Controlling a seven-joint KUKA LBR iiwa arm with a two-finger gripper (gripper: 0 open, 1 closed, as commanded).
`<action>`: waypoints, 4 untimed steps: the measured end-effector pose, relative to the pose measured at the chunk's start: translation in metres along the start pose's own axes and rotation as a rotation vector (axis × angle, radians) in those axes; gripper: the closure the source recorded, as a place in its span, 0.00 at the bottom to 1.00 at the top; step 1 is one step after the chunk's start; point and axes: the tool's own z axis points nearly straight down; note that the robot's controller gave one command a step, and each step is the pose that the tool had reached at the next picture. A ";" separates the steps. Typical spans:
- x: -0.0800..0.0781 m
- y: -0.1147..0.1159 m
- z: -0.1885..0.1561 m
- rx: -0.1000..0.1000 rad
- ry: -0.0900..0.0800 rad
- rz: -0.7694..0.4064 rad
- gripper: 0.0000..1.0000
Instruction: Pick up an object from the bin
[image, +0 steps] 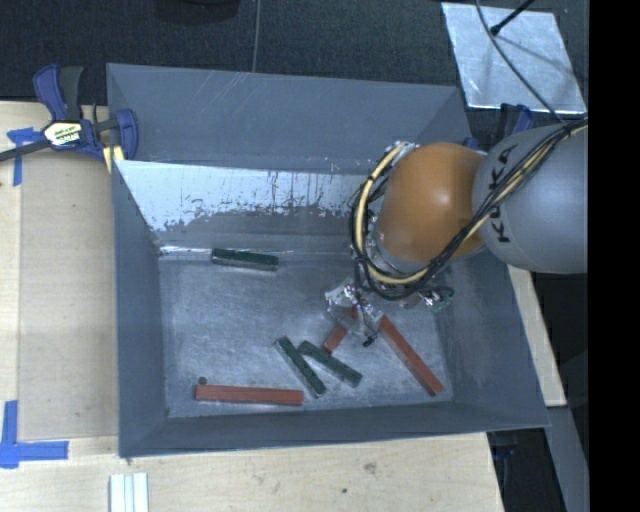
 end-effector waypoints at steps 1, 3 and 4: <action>0.000 0.000 0.001 0.000 -0.003 0.001 0.00; 0.024 -0.063 0.008 0.001 0.000 -0.787 0.00; 0.023 -0.063 0.006 0.000 -0.002 -0.783 1.00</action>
Offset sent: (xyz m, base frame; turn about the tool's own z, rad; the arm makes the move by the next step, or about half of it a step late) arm 0.0000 0.0000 0.0000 0.0000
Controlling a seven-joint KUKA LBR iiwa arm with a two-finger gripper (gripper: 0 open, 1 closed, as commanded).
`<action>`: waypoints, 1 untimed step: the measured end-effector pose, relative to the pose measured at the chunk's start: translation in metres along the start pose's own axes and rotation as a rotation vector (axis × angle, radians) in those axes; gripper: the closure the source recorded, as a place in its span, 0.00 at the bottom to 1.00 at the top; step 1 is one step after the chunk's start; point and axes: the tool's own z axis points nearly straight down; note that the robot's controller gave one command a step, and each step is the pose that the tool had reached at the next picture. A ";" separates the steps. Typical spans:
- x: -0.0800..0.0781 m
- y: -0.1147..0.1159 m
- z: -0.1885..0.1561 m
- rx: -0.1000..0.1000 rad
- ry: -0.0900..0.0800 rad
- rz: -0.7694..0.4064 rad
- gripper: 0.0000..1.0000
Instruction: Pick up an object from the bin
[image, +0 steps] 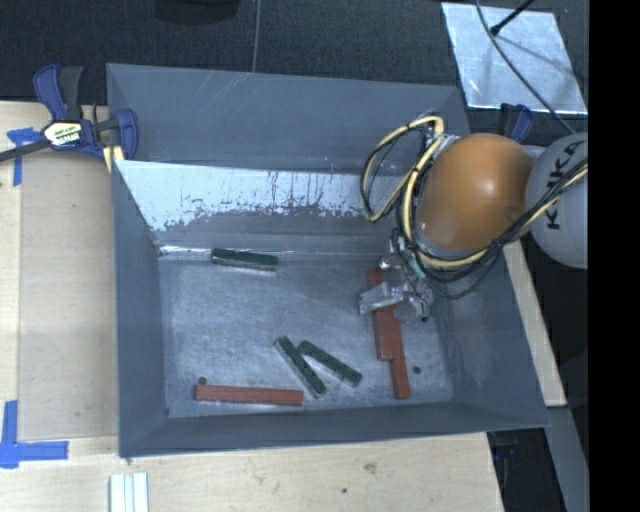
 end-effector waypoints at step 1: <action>-0.004 0.029 -0.196 0.006 0.001 -0.243 1.00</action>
Offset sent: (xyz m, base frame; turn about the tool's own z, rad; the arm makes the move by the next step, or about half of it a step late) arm -0.0308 0.0072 0.1914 -0.2435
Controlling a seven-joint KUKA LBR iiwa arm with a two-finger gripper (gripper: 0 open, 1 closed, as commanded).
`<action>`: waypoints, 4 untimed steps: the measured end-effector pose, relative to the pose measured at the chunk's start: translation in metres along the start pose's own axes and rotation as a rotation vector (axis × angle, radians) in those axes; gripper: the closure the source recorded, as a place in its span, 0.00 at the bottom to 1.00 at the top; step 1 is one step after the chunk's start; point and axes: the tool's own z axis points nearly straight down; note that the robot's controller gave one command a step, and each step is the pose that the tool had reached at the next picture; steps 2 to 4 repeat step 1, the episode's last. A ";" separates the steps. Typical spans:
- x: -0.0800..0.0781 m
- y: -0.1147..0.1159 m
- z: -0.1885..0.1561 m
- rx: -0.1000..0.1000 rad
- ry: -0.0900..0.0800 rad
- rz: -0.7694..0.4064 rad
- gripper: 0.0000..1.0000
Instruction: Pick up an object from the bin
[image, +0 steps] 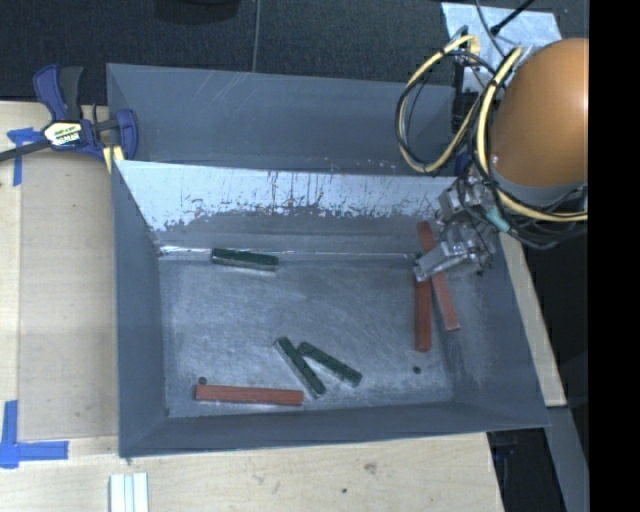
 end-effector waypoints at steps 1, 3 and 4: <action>0.000 0.001 0.004 -0.010 -0.002 0.003 1.00; 0.000 0.001 0.004 -0.010 -0.002 0.003 1.00; 0.000 0.001 0.004 -0.010 -0.002 0.003 1.00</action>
Offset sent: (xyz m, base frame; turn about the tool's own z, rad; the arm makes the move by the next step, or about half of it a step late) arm 0.0000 0.0000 0.0000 0.0000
